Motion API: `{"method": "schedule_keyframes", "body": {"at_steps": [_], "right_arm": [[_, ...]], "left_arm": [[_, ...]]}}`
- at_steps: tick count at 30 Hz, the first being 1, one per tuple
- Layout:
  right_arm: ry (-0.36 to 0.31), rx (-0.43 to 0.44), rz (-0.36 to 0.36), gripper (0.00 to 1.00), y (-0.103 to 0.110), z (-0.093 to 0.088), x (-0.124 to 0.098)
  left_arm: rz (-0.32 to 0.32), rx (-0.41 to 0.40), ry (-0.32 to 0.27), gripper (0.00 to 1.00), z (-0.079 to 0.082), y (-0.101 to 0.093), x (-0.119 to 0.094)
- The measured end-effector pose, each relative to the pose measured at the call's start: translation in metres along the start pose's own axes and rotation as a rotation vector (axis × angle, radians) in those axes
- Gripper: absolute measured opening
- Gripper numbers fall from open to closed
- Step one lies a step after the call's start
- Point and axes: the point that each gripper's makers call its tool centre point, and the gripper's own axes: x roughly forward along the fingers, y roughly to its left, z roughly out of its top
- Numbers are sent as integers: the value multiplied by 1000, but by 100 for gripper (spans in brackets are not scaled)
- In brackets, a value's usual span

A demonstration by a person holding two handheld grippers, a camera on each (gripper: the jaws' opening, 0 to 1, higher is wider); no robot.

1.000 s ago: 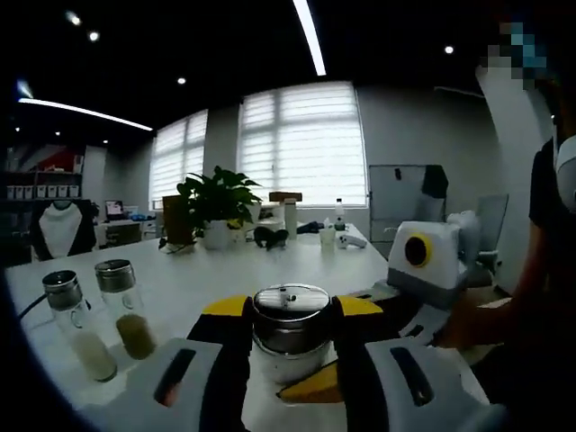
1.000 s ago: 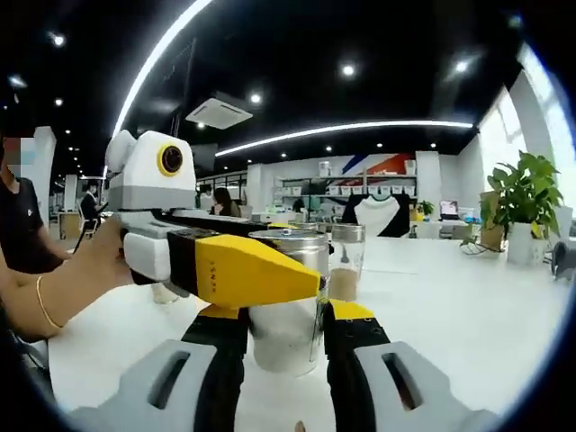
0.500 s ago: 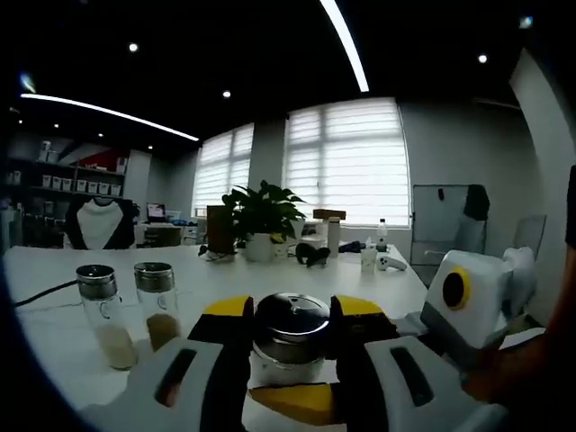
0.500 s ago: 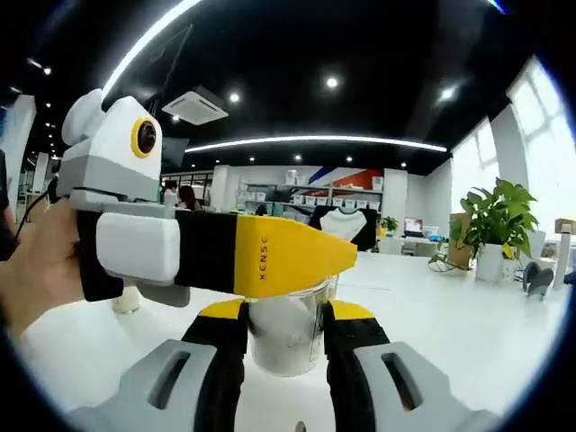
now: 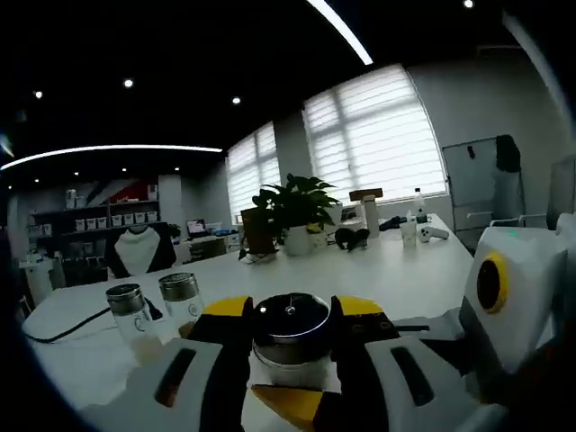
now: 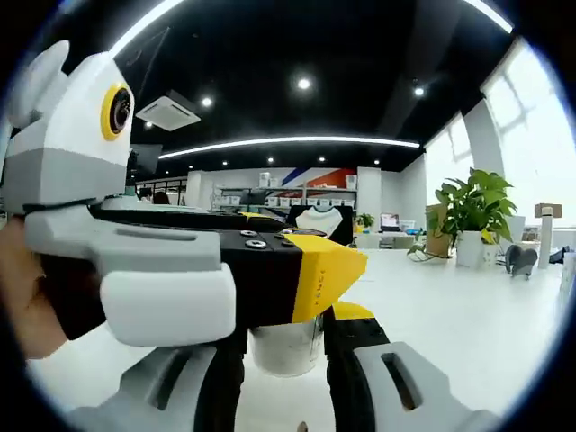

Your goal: Rotate the seasoning bottle until the label or dispensing opening points toward the visible target arrow and the bottle remains upright within the marked orientation range

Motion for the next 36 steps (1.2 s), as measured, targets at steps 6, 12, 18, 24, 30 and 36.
{"method": "schedule_keyframes", "body": {"at_steps": [6,12,18,24,30,36], "right_arm": [[17,7,10,31,3,-4,2],[16,24,27,31,2,-5,3],[15,47,70,32,5,-8,5],[14,28,111,32,2,-9,3],[-13,17,156,32,2,-5,1],[0,13,198,32,6,-8,3]], "left_arm": [[38,-48,-6,37,-3,3,-2],[11,-36,-5,36,-3,4,-1],[-81,18,37,36,-9,-3,1],[-155,4,37,36,-11,-6,2],[-219,-7,25,36,-7,-12,-1],[-228,-30,47,36,-12,-13,-2]]}}
